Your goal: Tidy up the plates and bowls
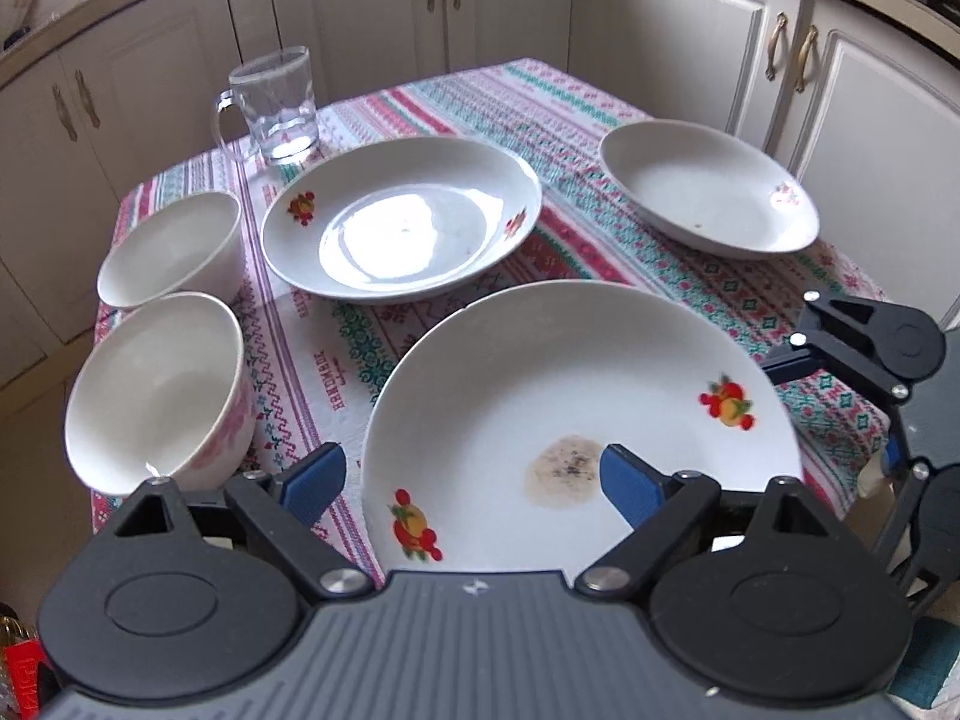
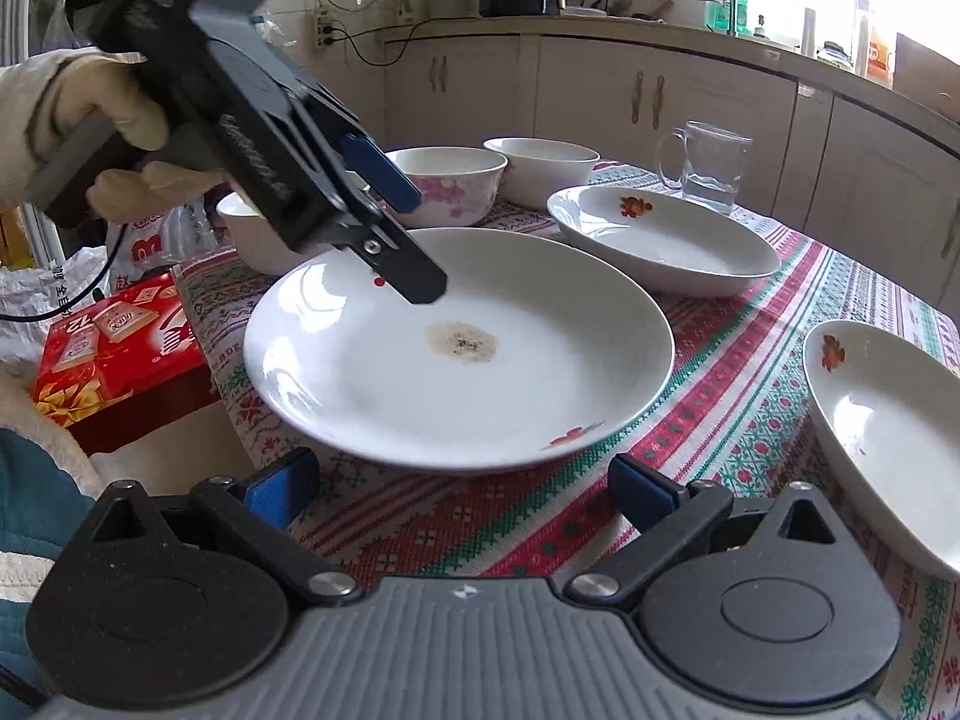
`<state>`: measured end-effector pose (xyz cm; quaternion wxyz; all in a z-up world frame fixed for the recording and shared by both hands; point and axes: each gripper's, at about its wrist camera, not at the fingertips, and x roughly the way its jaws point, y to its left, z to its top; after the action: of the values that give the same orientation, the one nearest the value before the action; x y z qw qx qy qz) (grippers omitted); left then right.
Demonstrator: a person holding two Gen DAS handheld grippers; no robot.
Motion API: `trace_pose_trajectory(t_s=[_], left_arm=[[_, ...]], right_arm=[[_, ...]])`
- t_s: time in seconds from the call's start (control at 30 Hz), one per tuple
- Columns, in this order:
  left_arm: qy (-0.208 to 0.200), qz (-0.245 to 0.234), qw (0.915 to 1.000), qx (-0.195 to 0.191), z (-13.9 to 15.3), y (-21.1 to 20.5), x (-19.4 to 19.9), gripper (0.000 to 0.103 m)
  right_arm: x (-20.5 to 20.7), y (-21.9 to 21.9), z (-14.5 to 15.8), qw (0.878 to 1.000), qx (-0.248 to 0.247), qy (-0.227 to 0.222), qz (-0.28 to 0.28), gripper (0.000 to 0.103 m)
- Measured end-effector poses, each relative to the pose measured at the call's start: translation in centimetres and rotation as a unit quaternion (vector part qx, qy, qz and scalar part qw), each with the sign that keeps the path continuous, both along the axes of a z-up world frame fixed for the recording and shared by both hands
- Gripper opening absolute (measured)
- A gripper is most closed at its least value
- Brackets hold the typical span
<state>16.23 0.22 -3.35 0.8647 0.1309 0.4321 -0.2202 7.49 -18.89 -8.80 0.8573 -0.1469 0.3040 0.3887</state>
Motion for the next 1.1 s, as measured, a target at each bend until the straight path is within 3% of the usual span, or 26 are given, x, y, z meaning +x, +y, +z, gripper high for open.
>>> trace_pose_trajectory(t_s=[0.3, 0.63, 1.1], left_arm=[[0.057, -0.011, 0.9983, -0.007, -0.5, 0.4, 2.7, 0.075], [0.108, -0.027, 0.9938, -0.006, -1.0, 0.2, 4.2, 0.074], [0.137, -0.039, 0.9898, 0.001, -1.5, 0.0, 5.1, 0.074]], right_arm=[[0.3, 0.2, -0.2, 1.0, 0.005, -0.004, 0.005, 0.103], [0.3, 0.8, -0.3, 1.0, 0.007, -0.006, -0.011, 0.103], [0.5, 1.3, 0.0, 1.0, -0.005, 0.005, -0.014, 0.103]])
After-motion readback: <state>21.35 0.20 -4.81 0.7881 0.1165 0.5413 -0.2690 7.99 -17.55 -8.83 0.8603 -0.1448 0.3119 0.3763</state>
